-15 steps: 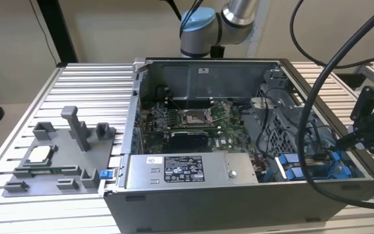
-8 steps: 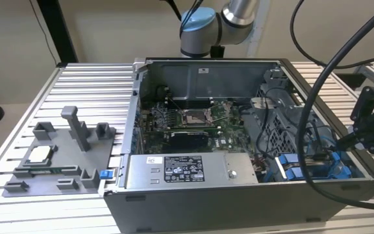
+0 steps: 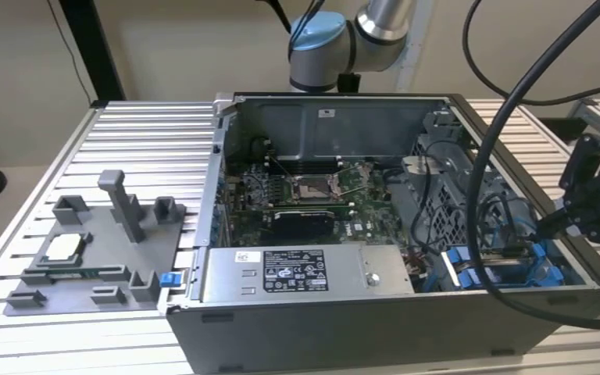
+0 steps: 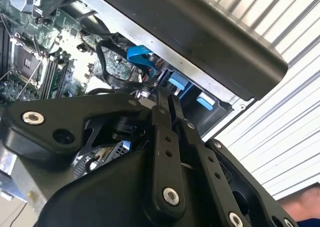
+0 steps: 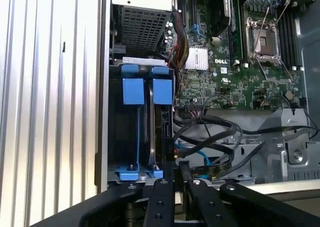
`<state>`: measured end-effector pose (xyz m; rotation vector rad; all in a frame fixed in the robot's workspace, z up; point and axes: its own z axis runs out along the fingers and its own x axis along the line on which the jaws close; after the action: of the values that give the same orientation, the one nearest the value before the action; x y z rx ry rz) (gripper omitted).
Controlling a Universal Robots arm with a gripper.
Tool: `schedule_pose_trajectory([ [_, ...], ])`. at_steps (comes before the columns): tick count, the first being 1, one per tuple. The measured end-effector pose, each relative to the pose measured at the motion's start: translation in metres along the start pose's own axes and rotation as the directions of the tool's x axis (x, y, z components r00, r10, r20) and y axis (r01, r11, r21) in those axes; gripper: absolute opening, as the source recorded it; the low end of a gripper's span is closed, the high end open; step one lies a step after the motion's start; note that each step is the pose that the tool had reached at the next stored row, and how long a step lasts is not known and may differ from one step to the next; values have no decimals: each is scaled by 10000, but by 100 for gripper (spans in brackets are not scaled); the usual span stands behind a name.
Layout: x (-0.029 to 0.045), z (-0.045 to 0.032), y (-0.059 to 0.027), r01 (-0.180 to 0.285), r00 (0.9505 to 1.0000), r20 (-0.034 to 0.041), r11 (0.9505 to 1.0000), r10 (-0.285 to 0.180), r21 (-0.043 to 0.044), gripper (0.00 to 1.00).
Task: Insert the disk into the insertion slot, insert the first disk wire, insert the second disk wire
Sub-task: 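Insert the second disk wire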
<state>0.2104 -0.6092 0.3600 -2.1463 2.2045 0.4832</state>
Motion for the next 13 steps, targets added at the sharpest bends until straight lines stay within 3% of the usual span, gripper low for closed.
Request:
schedule_pose_trajectory([
  [13, -89, 1, 204, -60, 10000, 13, 10000, 60, 15, 0],
])
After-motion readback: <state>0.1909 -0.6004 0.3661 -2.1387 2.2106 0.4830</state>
